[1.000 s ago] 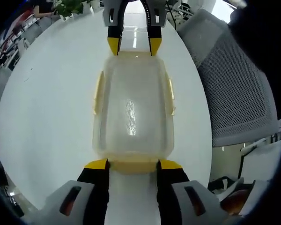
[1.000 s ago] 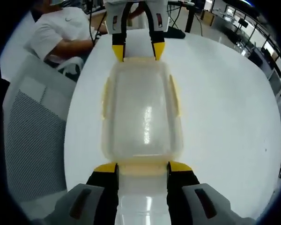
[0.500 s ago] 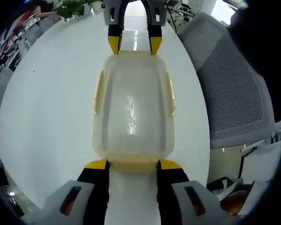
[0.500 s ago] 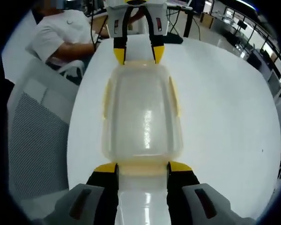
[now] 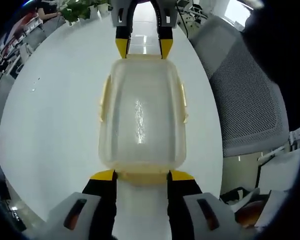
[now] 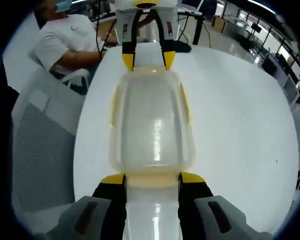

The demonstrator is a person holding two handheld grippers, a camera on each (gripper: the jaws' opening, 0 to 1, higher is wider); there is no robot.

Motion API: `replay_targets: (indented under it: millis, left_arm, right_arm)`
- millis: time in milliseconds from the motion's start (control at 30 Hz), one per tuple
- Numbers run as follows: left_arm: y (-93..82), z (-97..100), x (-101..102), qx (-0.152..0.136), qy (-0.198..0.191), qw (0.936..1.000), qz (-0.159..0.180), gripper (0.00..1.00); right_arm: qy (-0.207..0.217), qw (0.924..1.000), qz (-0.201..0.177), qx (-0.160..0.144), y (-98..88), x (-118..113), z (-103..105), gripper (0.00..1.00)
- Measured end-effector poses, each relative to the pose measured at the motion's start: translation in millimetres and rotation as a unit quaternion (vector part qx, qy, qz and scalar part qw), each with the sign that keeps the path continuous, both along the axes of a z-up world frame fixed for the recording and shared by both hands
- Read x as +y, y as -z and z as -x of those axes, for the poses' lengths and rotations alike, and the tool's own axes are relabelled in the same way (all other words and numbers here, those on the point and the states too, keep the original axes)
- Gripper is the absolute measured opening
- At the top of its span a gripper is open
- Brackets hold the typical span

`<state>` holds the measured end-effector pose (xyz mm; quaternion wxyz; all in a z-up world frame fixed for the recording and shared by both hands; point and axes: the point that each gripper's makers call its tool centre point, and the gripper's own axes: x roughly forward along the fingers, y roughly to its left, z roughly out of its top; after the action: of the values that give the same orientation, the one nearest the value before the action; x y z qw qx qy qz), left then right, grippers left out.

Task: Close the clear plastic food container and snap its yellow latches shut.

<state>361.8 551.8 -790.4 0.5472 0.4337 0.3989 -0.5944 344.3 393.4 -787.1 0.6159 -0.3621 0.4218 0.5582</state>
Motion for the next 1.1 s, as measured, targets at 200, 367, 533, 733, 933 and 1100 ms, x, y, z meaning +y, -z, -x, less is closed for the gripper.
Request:
replay_targets:
  millis: [200, 367, 533, 733, 933, 1100]
  left_arm:
    - [-9.7, -0.6, -0.2, 0.000, 0.003, 1.0000, 0.000, 0.38]
    - [-15.2, -4.2, 0.4, -0.003, 0.001, 1.0000, 0.000, 0.38]
    - [-19.5, -7.1, 1.0, -0.006, 0.002, 1.0000, -0.002, 0.38]
    - [-20.7, -7.7, -1.9, -0.006, 0.005, 1.0000, 0.002, 0.38]
    - [-19.4, -7.9, -4.9, -0.006, 0.008, 1.0000, 0.003, 0.38]
    - [-19.0, -7.6, -4.5, -0.004, 0.008, 0.9999, 0.006, 0.38]
  right_arm:
    - [0.001, 1.0000, -0.008, 0.002, -8.8, 0.0, -0.1, 0.39]
    - [0.000, 0.9999, -0.010, -0.002, -15.6, 0.8, -4.8, 0.39]
    - [0.000, 0.9999, -0.011, -0.002, -19.5, 1.4, -6.9, 0.39]
    - [0.004, 0.9999, -0.009, 0.001, -21.0, -1.1, -5.7, 0.39]
    - [0.006, 1.0000, -0.005, 0.000, -20.5, -4.0, -5.0, 0.39]
    - [0.006, 1.0000, -0.006, -0.001, -20.8, -3.8, -5.0, 0.38]
